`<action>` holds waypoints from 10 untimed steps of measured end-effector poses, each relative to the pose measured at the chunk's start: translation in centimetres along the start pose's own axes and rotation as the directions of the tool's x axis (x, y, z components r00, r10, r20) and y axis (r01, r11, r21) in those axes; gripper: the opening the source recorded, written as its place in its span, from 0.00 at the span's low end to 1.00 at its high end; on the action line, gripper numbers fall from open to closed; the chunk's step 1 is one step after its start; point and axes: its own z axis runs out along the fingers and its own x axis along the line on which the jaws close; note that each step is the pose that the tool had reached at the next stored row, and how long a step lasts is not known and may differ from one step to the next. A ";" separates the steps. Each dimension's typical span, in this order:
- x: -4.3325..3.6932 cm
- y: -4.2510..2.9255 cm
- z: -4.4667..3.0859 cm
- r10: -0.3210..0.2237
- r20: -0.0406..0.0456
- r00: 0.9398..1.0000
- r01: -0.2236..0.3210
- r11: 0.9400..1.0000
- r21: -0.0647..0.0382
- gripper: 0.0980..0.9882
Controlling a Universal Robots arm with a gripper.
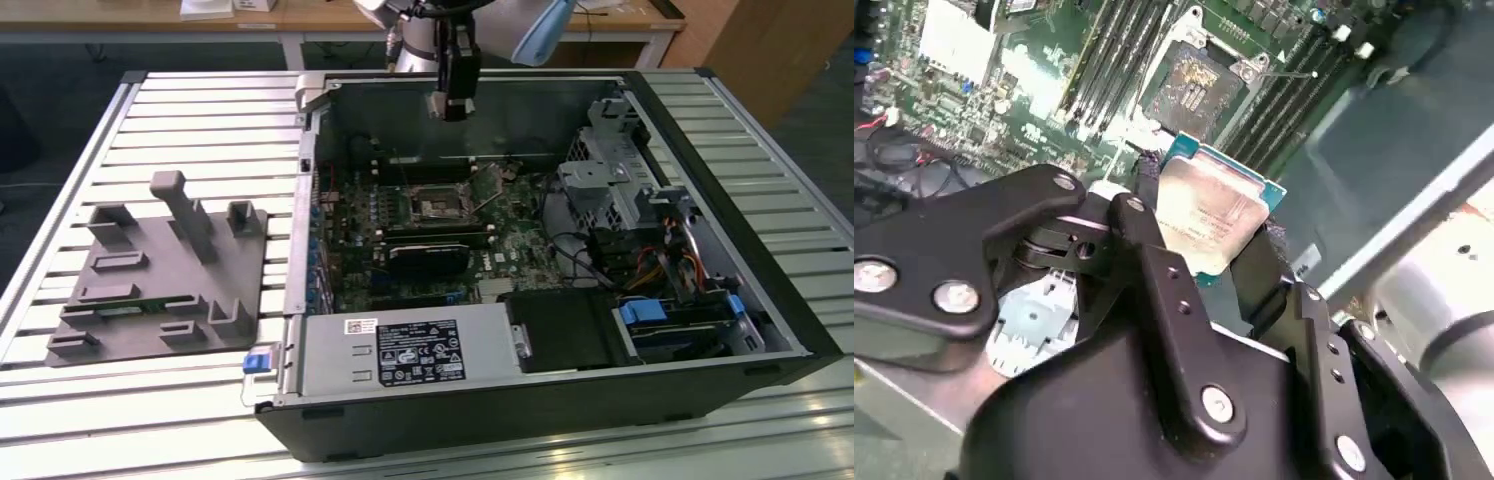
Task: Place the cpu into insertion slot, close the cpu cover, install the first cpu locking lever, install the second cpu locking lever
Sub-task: 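Place the cpu into insertion slot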
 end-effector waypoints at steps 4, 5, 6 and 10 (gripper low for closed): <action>0.00 -0.04 0.72 0.000 -0.001 1.000 0.000 1.000 0.000 0.49; 0.00 -0.05 0.75 0.000 0.000 1.000 0.000 1.000 0.000 0.49; 0.00 -0.05 0.75 0.000 0.000 1.000 0.000 1.000 0.000 0.49; 0.00 -0.05 0.79 0.000 0.000 1.000 0.000 1.000 0.000 0.49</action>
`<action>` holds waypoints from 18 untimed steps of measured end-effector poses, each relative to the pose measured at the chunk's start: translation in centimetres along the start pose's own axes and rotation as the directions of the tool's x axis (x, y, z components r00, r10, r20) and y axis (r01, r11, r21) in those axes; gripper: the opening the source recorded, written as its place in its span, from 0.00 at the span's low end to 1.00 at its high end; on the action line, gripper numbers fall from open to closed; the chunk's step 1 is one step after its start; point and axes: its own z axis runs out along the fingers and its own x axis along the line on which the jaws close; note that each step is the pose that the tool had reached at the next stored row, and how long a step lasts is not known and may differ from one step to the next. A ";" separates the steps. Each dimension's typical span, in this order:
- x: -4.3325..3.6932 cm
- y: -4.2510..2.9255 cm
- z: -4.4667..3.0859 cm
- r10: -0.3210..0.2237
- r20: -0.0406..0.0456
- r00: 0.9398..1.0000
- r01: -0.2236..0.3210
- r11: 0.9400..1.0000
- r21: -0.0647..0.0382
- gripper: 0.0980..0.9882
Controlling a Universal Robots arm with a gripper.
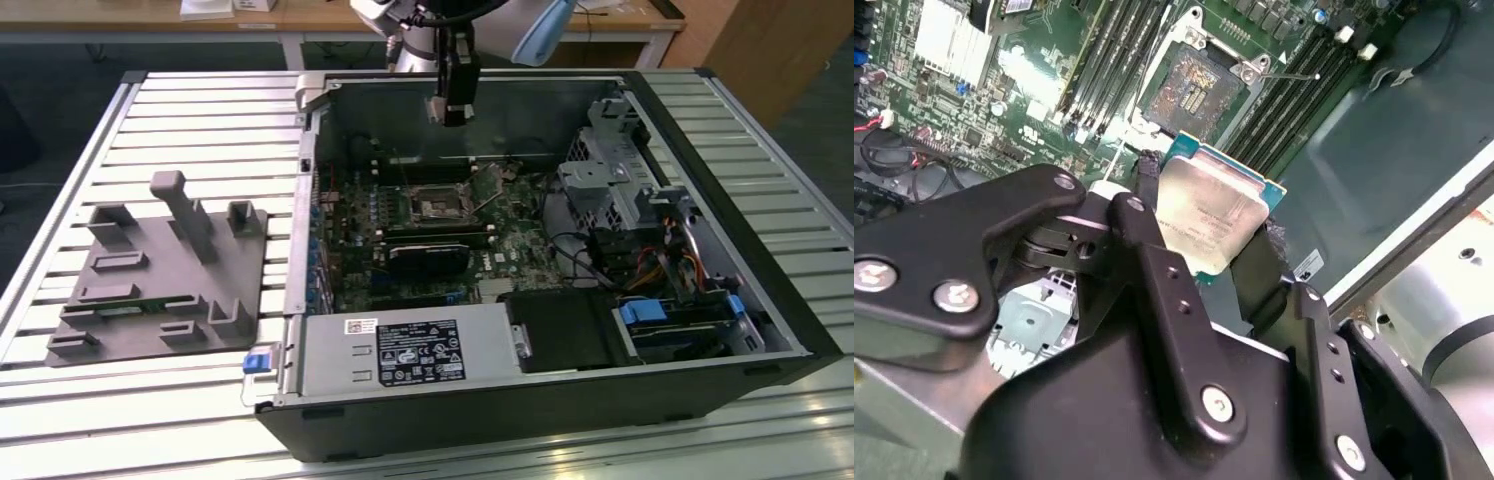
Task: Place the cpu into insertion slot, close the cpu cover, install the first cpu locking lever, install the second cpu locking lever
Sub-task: 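Place the cpu into insertion slot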
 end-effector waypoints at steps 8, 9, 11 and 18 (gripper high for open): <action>0.00 -0.02 0.34 0.000 0.000 1.000 0.000 1.000 0.000 0.49; 0.00 -0.03 0.45 0.000 0.000 1.000 0.000 1.000 0.000 0.49; -0.01 -0.05 0.74 0.000 0.000 1.000 0.000 1.000 0.000 0.49; -0.02 -0.10 1.43 0.000 0.000 1.000 0.000 1.000 0.000 0.49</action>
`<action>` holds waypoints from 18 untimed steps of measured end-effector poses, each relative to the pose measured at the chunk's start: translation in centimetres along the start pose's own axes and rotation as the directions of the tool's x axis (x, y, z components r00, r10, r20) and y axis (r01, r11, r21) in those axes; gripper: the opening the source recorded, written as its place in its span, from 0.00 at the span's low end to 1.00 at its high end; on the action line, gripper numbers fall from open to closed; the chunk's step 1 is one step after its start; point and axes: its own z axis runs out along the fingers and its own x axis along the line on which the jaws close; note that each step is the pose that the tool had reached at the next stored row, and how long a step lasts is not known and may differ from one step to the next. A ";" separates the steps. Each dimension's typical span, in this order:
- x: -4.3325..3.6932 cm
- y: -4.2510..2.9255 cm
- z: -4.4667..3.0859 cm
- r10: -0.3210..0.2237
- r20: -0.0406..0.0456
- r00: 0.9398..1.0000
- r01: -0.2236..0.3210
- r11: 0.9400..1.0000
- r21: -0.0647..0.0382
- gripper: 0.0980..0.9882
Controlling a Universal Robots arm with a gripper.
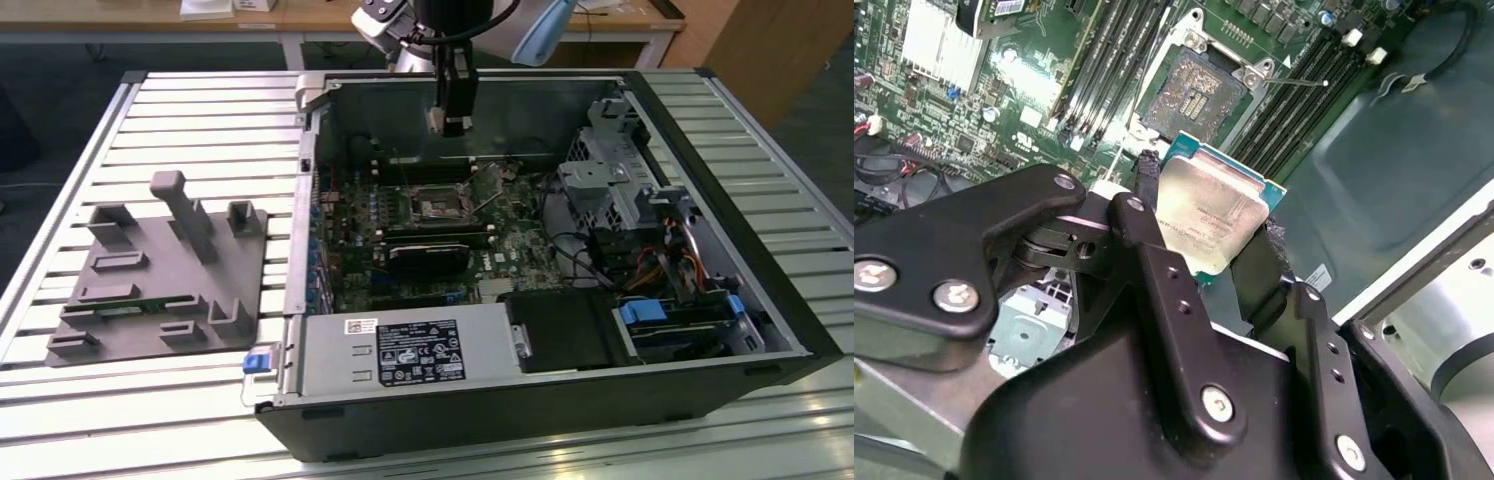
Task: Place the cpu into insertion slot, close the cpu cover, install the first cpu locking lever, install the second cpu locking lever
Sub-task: 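Place the cpu into insertion slot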
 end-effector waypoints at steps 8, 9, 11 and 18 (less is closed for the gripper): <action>-0.06 -0.06 0.71 0.000 0.000 1.000 0.000 1.000 0.000 0.49; -0.06 -0.08 0.88 -0.001 0.000 1.000 0.001 1.000 0.000 0.49; -0.06 -0.10 1.22 -0.004 0.000 1.000 0.004 1.000 0.000 0.49; -0.06 -0.15 1.82 -0.006 0.000 1.000 0.006 1.000 0.000 0.49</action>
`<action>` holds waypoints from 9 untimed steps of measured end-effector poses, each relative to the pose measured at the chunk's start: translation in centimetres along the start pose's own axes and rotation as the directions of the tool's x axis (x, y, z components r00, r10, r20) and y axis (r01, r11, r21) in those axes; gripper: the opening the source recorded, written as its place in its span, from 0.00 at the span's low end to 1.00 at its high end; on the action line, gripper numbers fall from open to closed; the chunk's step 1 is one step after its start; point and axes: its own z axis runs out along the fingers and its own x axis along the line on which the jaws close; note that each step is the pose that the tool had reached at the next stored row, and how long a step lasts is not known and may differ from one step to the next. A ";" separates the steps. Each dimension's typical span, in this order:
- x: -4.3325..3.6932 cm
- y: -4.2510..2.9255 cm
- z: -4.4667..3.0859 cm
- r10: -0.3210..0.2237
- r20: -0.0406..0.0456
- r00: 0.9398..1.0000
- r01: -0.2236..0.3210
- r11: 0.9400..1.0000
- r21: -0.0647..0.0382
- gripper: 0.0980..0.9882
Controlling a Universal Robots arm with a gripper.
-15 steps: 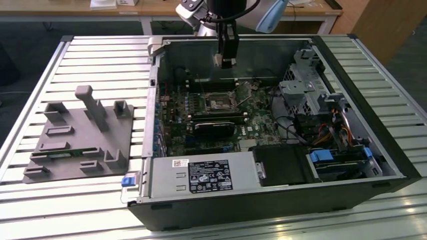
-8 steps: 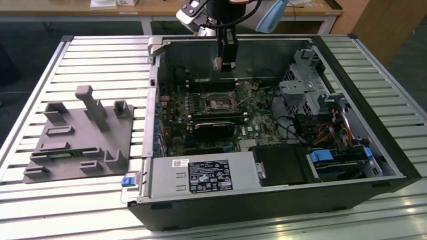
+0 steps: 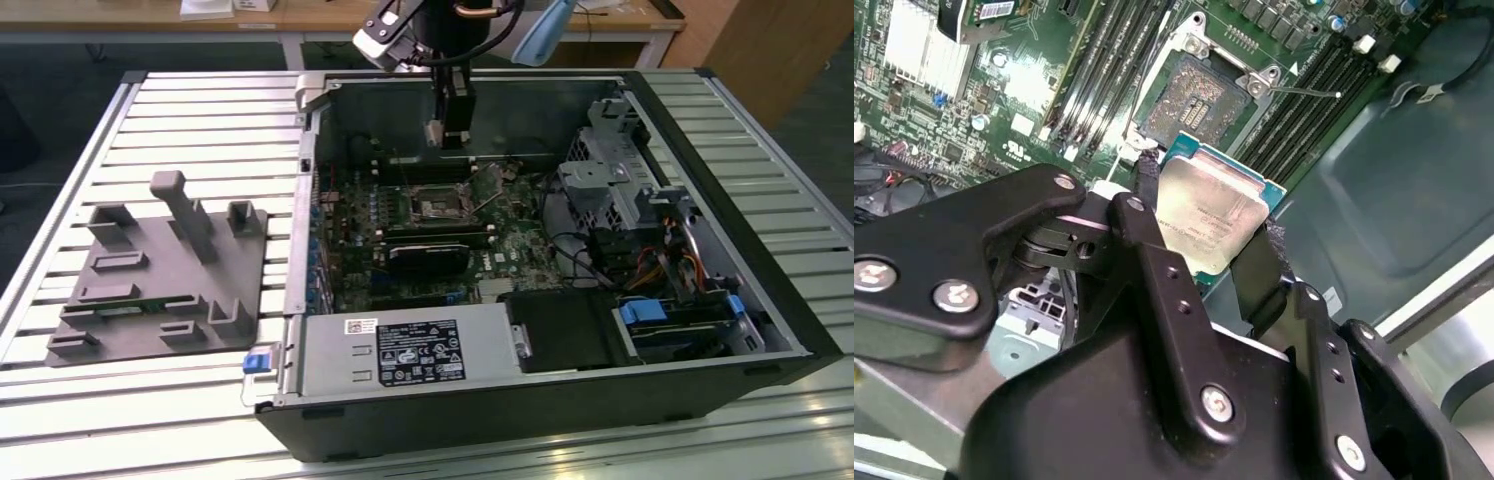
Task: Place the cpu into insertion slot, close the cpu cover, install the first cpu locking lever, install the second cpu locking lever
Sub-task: 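Place the cpu into insertion slot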
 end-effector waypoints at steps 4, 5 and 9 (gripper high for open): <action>-0.01 -0.02 0.21 -0.001 0.000 1.000 0.001 1.000 0.000 0.49; -0.01 -0.03 0.33 -0.002 0.000 1.000 0.002 1.000 0.000 0.49; -0.02 -0.07 1.03 -0.003 0.000 1.000 0.003 1.000 0.000 0.49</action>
